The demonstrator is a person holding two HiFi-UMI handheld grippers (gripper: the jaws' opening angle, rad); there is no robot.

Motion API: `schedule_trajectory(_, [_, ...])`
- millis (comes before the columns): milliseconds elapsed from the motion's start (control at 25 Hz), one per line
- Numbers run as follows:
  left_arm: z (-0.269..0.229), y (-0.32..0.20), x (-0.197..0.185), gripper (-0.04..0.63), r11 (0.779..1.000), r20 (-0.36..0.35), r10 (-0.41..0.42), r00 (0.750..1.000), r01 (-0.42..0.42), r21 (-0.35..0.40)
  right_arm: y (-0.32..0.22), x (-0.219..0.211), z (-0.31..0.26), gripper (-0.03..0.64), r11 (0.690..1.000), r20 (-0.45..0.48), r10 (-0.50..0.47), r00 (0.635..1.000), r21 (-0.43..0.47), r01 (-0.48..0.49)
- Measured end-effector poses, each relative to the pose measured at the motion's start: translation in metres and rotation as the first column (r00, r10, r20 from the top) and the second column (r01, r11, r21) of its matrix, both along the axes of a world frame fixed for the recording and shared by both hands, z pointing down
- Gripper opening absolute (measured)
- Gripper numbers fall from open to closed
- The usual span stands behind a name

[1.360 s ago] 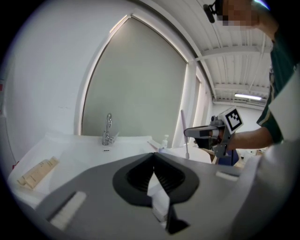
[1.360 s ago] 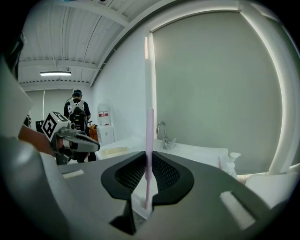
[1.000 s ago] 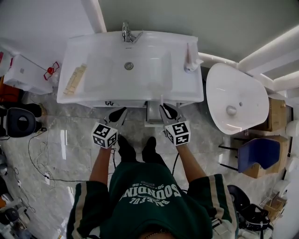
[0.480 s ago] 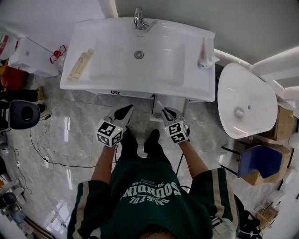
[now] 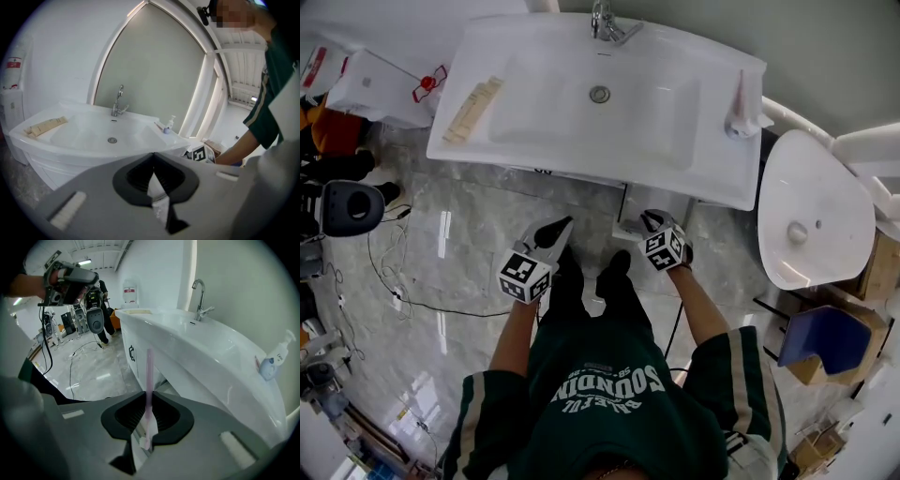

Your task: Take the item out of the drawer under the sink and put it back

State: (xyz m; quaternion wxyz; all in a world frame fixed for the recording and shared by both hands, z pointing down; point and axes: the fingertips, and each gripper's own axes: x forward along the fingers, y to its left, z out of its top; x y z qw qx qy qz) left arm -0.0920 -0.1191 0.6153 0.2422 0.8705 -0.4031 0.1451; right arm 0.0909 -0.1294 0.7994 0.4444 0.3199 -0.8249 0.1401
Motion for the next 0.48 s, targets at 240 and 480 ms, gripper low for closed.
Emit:
schedule_trajectory(240, [0.018,0.007,-0.010,0.051,0.997,-0.005,-0.065,0.998,0.065,-0.034,-0.018,0.012,0.043,0.048,0.999,-0.080,-0.008,0.997,-0.037,0.005])
schedule_trajectory(480, [0.036,0.019,-0.018,0.051,0.992,0.000,-0.113,0.994,0.113,-0.049,-0.026,0.024,0.093,0.049,0.994,-0.137,0.027,0.990,-0.099,-0.041])
